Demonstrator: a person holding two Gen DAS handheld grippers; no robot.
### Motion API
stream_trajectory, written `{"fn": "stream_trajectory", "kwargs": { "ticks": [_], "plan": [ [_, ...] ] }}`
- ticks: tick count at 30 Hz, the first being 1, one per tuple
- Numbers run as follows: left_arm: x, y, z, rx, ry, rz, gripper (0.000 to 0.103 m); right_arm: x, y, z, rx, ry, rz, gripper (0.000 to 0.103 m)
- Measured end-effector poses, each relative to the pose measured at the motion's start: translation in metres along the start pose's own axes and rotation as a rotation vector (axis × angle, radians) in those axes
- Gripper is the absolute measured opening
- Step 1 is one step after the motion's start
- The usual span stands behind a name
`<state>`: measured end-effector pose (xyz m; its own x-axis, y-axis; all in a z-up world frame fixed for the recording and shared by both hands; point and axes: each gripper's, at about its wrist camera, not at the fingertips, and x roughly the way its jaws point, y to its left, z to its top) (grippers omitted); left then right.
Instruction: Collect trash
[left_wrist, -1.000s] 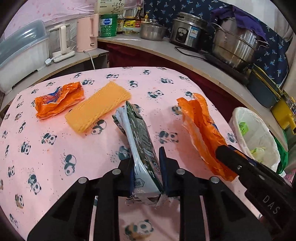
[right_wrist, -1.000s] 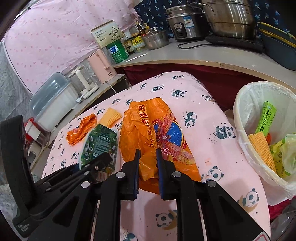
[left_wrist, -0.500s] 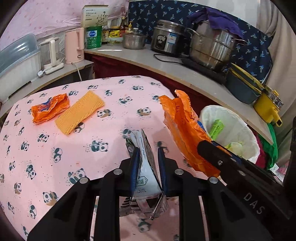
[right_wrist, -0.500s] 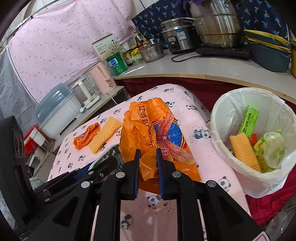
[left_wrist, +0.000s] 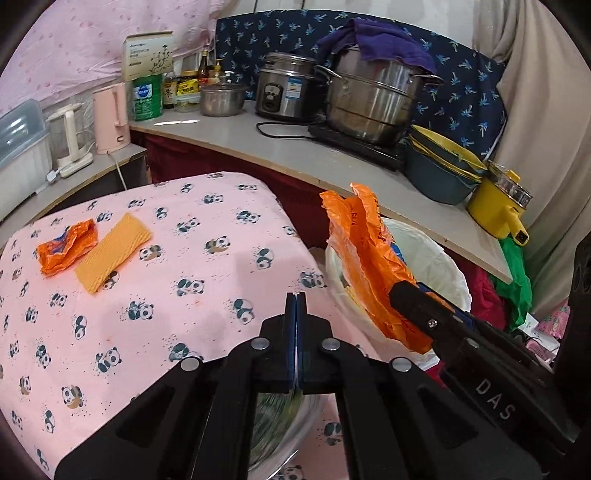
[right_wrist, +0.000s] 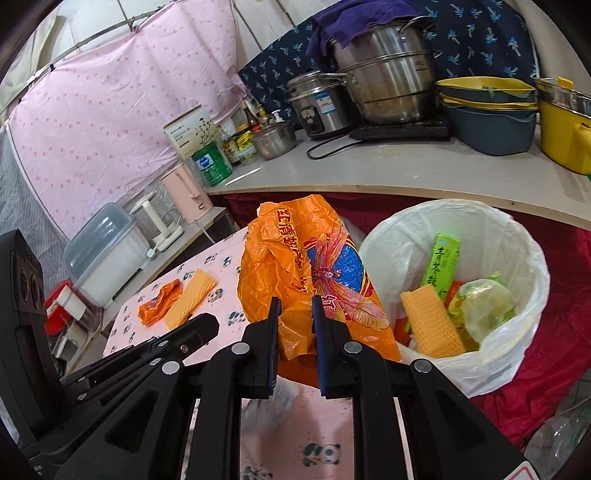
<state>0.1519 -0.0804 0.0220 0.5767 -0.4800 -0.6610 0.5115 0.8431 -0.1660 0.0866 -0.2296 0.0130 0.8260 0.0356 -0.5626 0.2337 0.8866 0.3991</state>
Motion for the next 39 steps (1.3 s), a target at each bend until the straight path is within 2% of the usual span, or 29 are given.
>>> {"fn": "stream_trajectory", "kwargs": {
  "ticks": [6,8,9,10,11,13,16,21,26,28,34,39],
  "plan": [
    [0.002,-0.004,-0.003,-0.009,0.028,0.011,0.003,-0.015,-0.022,0.002,0.018,-0.016,-0.016,0.015],
    [0.004,0.004,-0.014,-0.042,0.068,0.02,0.017,-0.018,-0.028,-0.002,0.031,-0.01,-0.017,0.015],
    [0.003,0.007,-0.02,-0.059,0.087,0.035,0.036,-0.02,-0.032,-0.004,0.041,-0.003,-0.016,0.015],
    [0.0,0.012,-0.029,-0.077,0.093,0.056,0.043,-0.021,-0.034,-0.007,0.046,0.006,-0.016,0.015],
    [-0.005,0.015,-0.037,-0.082,0.091,0.063,0.044,-0.024,-0.035,-0.011,0.042,0.012,-0.014,0.015],
    [-0.011,0.017,-0.054,-0.062,0.112,0.042,0.056,-0.03,-0.035,-0.018,0.018,0.011,-0.024,0.015],
    [-0.014,0.017,-0.078,-0.007,0.145,0.057,0.059,-0.037,-0.035,-0.028,-0.002,0.017,-0.043,0.015],
    [-0.013,0.022,-0.105,0.01,0.191,0.052,0.062,-0.043,-0.042,-0.039,0.031,0.035,-0.038,0.015],
    [-0.013,0.025,-0.118,0.044,0.168,0.098,0.072,-0.044,-0.038,-0.047,0.028,0.051,-0.03,0.015],
    [-0.014,0.028,-0.124,0.055,0.159,0.101,0.081,-0.046,-0.034,-0.054,0.016,0.06,-0.031,0.015],
    [-0.004,0.034,-0.134,0.02,0.209,0.067,0.081,-0.042,-0.025,-0.069,-0.007,0.095,-0.027,0.015],
    [-0.003,0.026,-0.142,0.013,0.204,0.052,0.081,-0.043,-0.02,-0.076,-0.013,0.106,-0.022,0.015]
  ]
}}
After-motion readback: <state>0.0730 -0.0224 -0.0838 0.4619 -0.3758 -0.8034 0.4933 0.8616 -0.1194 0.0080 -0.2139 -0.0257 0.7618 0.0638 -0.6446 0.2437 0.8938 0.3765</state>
